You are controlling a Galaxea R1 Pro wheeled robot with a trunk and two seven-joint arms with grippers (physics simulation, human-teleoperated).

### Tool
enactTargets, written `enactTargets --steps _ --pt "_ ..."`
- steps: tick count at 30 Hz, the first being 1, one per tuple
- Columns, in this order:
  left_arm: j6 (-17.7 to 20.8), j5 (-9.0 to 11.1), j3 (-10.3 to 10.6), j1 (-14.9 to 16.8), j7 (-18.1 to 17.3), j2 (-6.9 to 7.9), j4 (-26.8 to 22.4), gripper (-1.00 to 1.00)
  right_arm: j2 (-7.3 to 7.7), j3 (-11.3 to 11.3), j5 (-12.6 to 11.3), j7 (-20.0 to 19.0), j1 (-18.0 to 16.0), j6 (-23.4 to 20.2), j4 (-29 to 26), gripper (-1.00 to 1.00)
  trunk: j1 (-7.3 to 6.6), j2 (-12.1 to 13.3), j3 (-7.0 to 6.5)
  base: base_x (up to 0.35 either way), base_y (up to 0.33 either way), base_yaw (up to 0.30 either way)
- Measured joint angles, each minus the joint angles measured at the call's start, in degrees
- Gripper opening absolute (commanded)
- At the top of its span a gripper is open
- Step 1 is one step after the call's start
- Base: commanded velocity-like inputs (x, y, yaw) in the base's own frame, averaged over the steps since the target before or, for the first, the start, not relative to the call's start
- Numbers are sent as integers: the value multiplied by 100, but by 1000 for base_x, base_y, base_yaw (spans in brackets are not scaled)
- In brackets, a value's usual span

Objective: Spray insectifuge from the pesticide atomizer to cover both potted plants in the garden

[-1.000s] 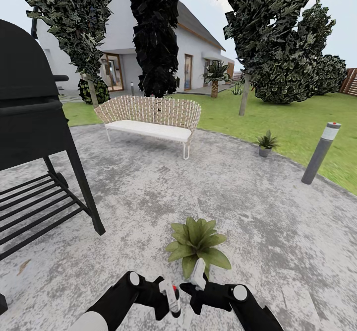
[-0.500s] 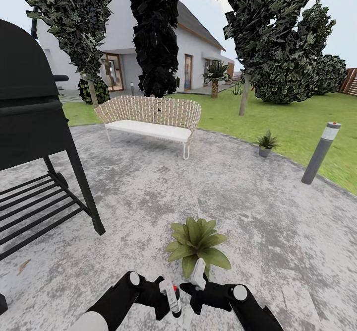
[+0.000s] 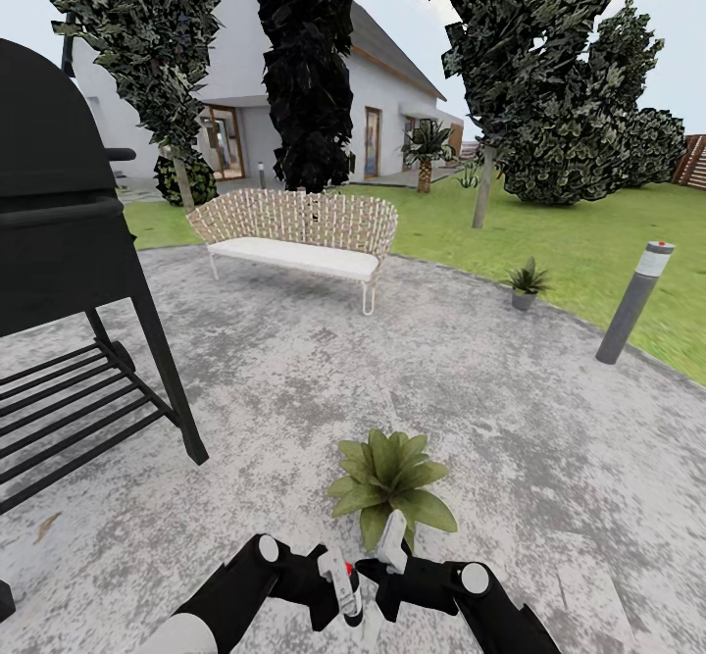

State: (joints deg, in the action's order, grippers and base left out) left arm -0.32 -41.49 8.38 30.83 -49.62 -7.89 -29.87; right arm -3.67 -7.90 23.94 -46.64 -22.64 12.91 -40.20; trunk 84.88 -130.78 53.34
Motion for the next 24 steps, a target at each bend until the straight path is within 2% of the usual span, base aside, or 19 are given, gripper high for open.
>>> enactTargets --steps 7,24 --pt "-193 12 2 1 -5 8 10 -100 0 0 0 0 -1 0 0 -100 0 0 0 0 0 0" --pt "-229 16 -5 1 -18 1 16 -100 0 0 2 0 -1 7 0 -100 0 0 0 0 0 0"
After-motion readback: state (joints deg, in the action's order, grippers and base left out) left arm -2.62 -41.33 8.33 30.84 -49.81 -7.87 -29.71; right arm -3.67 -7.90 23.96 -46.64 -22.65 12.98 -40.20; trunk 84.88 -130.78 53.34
